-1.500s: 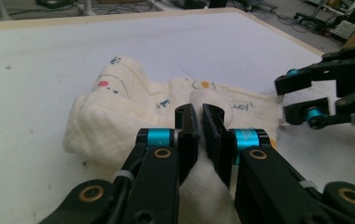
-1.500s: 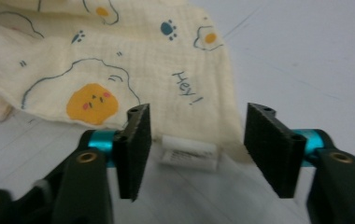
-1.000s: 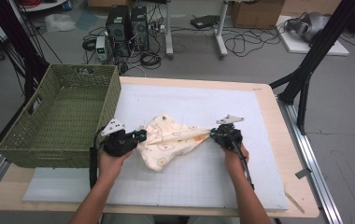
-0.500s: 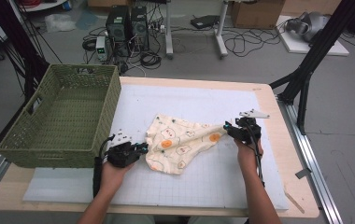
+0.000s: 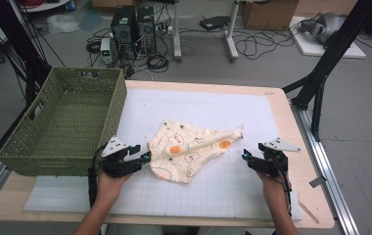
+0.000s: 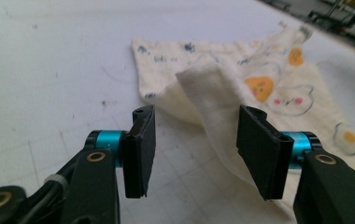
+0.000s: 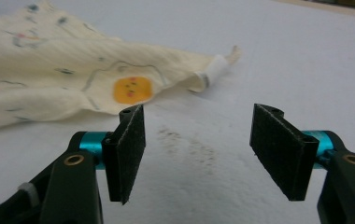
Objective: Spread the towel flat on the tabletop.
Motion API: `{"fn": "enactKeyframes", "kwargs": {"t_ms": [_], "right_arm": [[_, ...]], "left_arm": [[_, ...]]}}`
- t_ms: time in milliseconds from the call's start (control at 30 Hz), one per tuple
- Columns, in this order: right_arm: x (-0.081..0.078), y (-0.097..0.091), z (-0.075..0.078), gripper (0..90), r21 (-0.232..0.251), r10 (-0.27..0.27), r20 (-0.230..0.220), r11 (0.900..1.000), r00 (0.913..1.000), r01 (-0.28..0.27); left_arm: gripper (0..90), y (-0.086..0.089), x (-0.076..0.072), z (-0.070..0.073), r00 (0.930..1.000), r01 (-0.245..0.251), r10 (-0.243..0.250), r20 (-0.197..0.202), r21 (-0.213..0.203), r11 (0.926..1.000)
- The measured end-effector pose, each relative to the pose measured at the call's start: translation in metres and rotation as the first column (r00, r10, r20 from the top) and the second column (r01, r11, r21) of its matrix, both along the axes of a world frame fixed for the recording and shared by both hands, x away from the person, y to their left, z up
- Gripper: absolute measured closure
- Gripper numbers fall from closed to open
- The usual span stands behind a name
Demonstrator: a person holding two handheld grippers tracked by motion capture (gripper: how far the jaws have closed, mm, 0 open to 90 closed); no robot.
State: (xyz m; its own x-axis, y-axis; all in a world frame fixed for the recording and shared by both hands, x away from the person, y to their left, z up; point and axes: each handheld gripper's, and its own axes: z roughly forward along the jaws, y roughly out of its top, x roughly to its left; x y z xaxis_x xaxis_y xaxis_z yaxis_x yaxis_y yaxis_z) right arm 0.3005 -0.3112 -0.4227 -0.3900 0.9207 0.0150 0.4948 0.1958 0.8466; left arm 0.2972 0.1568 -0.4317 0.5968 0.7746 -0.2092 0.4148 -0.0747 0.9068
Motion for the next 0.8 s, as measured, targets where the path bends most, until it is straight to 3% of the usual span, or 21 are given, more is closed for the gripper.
{"fn": "enactKeyframes", "kwargs": {"t_ms": [33,133,233,267,333,433,567,667,800], "right_arm": [[-0.004,0.002,0.002,38.4,0.019,0.022,-0.004,0.9996,0.9997,-0.022],[-0.011,0.013,0.001,43.4,0.008,0.069,-0.011,0.9976,0.9975,-0.069],[-0.013,0.031,-0.004,48.9,0.059,0.119,-0.072,0.9916,0.9903,-0.115],[-0.013,0.037,-0.005,50.6,0.055,0.136,-0.080,0.9897,0.9874,-0.132],[-0.011,0.055,-0.010,52.8,0.027,0.193,-0.103,0.9811,0.9757,-0.192],[-0.009,0.086,-0.017,55.0,-0.008,0.271,-0.149,0.9613,0.9510,-0.275],[0.000,0.112,-0.020,56.4,-0.025,0.317,-0.159,0.9454,0.9349,-0.325],[0.010,0.131,-0.023,53.7,-0.029,0.329,-0.163,0.9408,0.9302,-0.338],[0.021,0.153,-0.026,47.6,-0.057,0.321,-0.143,0.9415,0.9361,-0.332]], "left_arm": [[45.8,0.001,0.000,0.001,0.9999,0.006,-0.006,0.010,-0.003,1.0000],[45.6,0.001,-0.001,0.000,0.9997,0.014,-0.014,0.022,-0.004,0.9999],[45.0,0.001,0.001,-0.002,0.9995,0.023,-0.023,0.020,0.009,0.9997],[45.0,0.002,0.001,-0.001,0.9995,0.018,-0.018,0.025,0.005,0.9998],[44.9,0.003,0.001,0.000,0.9993,0.015,-0.015,0.033,0.001,0.9999],[44.8,0.005,0.000,0.001,0.9991,0.005,-0.006,0.042,0.008,1.0000],[44.7,0.007,0.001,0.000,0.9991,0.002,-0.002,0.043,0.014,0.9999],[44.6,0.008,0.000,0.003,0.9984,0.002,-0.003,0.056,0.013,0.9999],[44.6,0.007,0.000,0.006,0.9979,0.005,-0.005,0.065,-0.004,1.0000]]}}
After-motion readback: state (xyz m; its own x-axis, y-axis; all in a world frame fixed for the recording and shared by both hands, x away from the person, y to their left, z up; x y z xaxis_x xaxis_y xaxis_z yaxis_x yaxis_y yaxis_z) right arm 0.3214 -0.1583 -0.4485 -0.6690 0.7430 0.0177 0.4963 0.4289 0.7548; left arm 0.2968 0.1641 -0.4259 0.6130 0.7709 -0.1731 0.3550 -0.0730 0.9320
